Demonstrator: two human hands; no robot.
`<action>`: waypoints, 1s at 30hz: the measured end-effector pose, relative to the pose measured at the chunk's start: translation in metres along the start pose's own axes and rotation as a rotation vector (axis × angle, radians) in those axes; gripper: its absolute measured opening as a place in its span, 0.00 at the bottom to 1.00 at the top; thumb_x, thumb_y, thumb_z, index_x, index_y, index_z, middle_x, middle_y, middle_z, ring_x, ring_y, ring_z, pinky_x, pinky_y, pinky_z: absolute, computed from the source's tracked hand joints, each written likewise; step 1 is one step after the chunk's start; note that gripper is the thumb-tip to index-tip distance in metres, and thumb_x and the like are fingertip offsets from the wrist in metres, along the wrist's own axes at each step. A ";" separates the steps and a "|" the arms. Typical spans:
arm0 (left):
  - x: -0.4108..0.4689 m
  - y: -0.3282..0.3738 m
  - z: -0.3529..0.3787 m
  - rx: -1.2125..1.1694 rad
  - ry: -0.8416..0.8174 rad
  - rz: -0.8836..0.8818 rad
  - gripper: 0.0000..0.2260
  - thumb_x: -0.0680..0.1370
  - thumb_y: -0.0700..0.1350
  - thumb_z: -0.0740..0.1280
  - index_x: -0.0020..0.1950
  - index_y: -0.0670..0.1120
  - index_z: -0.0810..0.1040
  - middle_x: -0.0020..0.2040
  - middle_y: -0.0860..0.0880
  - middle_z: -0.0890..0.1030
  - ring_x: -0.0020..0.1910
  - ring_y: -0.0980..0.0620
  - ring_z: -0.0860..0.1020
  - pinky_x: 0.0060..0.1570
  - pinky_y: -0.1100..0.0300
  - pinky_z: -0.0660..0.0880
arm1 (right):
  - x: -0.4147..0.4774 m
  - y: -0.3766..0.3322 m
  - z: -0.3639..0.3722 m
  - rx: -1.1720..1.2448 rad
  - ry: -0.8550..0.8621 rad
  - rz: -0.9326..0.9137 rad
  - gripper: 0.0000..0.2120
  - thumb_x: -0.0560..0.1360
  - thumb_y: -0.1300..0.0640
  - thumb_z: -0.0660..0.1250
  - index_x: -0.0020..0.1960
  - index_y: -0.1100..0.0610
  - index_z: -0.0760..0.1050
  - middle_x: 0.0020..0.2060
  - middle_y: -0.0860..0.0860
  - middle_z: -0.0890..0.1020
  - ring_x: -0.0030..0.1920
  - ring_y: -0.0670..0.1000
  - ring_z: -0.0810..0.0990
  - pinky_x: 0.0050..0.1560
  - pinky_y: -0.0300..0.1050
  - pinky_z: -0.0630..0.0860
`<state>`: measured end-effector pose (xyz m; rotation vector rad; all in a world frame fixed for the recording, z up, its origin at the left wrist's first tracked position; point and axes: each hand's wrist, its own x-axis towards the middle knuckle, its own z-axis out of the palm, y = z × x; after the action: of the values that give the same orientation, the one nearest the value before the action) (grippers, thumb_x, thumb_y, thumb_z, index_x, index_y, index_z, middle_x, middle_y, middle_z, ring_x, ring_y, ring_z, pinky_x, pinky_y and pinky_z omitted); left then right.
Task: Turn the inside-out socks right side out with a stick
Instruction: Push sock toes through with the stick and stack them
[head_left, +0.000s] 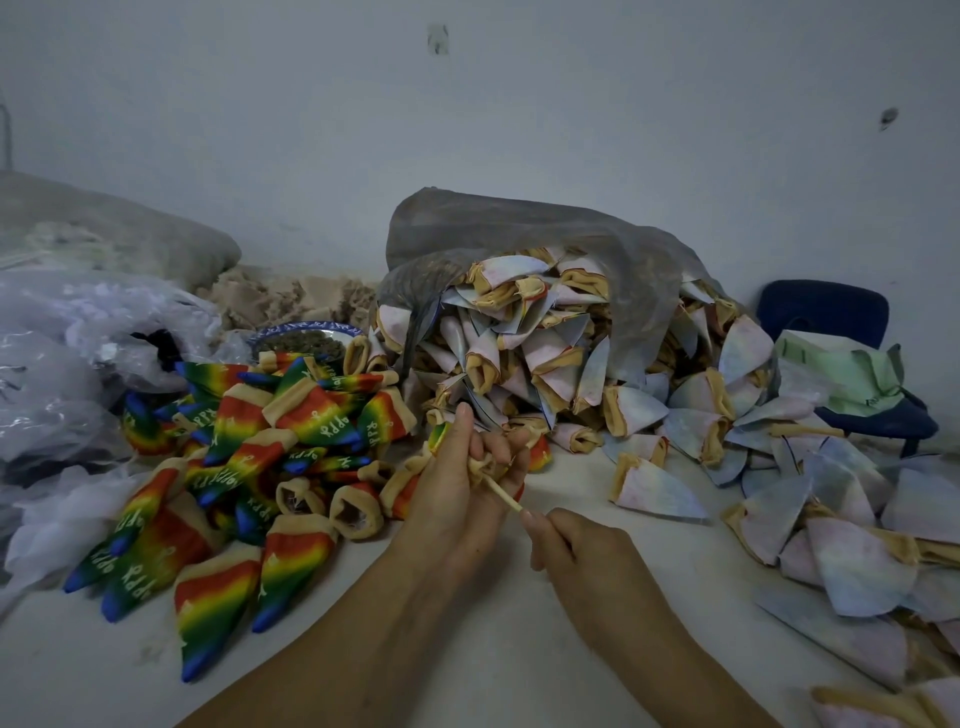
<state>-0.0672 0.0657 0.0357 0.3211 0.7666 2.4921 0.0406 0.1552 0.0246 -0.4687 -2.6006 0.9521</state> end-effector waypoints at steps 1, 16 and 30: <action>-0.001 0.000 0.001 0.013 0.000 0.010 0.22 0.80 0.52 0.62 0.27 0.47 0.69 0.27 0.48 0.71 0.40 0.51 0.84 0.42 0.58 0.81 | 0.000 -0.001 0.002 0.054 -0.020 0.018 0.21 0.78 0.40 0.55 0.32 0.48 0.71 0.25 0.44 0.75 0.26 0.40 0.72 0.28 0.33 0.64; -0.001 0.003 -0.007 -0.023 0.040 -0.066 0.15 0.72 0.47 0.71 0.27 0.47 0.73 0.27 0.50 0.74 0.34 0.52 0.81 0.37 0.58 0.80 | 0.005 0.008 -0.006 0.009 -0.030 -0.065 0.25 0.73 0.33 0.54 0.34 0.53 0.71 0.32 0.51 0.80 0.34 0.47 0.77 0.37 0.45 0.73; -0.007 -0.012 0.006 0.110 0.099 -0.091 0.14 0.81 0.43 0.62 0.36 0.43 0.69 0.29 0.43 0.77 0.39 0.48 0.85 0.36 0.58 0.81 | -0.001 -0.007 0.005 0.206 -0.105 0.093 0.24 0.77 0.37 0.57 0.29 0.51 0.71 0.26 0.45 0.76 0.25 0.39 0.71 0.28 0.30 0.66</action>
<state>-0.0546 0.0730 0.0332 0.1971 0.9391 2.4003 0.0385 0.1471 0.0250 -0.5003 -2.5533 1.2917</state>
